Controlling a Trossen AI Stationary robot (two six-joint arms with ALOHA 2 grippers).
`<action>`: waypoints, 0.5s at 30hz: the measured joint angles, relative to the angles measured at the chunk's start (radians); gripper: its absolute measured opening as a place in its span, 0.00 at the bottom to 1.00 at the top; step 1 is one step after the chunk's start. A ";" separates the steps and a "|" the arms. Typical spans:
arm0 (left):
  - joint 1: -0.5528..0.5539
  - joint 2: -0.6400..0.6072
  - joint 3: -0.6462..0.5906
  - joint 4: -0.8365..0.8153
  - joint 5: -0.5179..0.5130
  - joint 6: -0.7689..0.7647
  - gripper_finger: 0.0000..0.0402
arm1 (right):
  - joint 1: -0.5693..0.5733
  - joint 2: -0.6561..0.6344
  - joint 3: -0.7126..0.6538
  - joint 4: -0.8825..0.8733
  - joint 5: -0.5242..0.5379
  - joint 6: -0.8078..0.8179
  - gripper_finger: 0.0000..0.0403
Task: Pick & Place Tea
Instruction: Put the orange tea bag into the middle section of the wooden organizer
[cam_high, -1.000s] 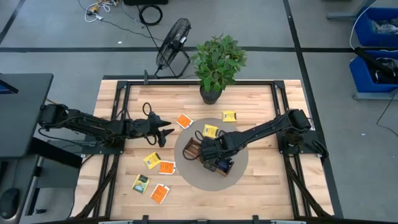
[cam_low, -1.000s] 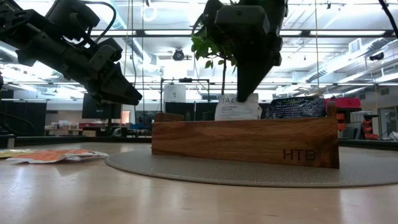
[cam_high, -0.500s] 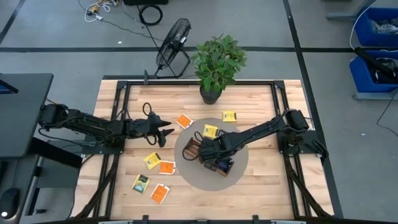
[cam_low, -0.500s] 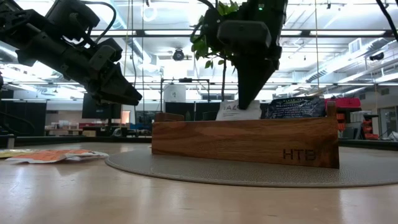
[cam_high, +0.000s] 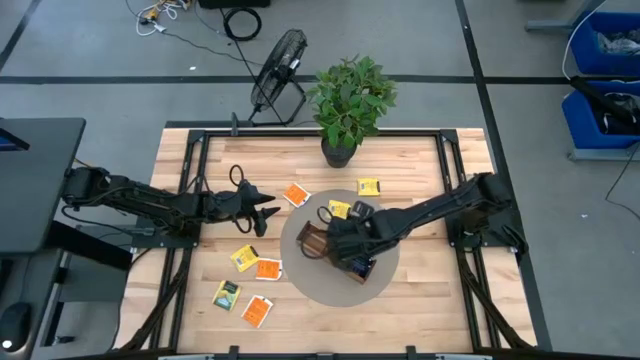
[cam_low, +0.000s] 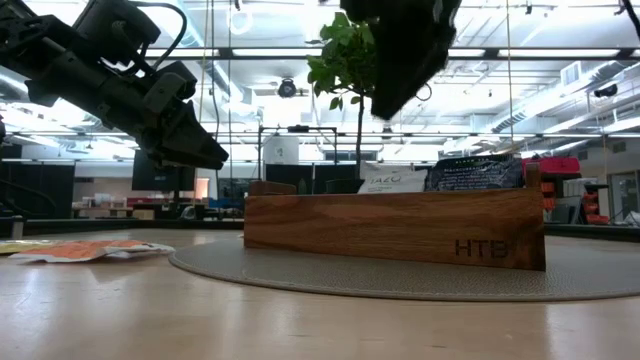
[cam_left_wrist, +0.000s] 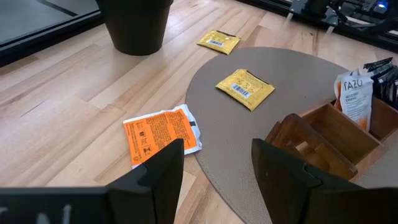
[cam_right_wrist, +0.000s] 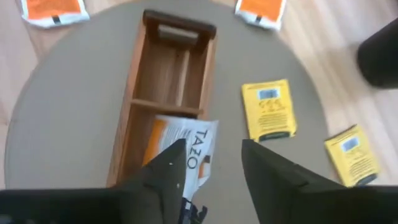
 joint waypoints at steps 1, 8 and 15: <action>0.000 0.000 0.000 0.000 0.000 0.000 0.48 | 0.003 -0.006 0.000 -0.001 0.014 0.000 0.42; 0.000 0.002 0.000 0.001 0.000 0.030 0.48 | 0.050 -0.026 -0.002 0.001 0.190 -0.014 0.47; 0.030 0.002 0.000 0.002 -0.014 0.081 0.48 | 0.080 -0.028 -0.104 0.072 0.291 0.067 0.46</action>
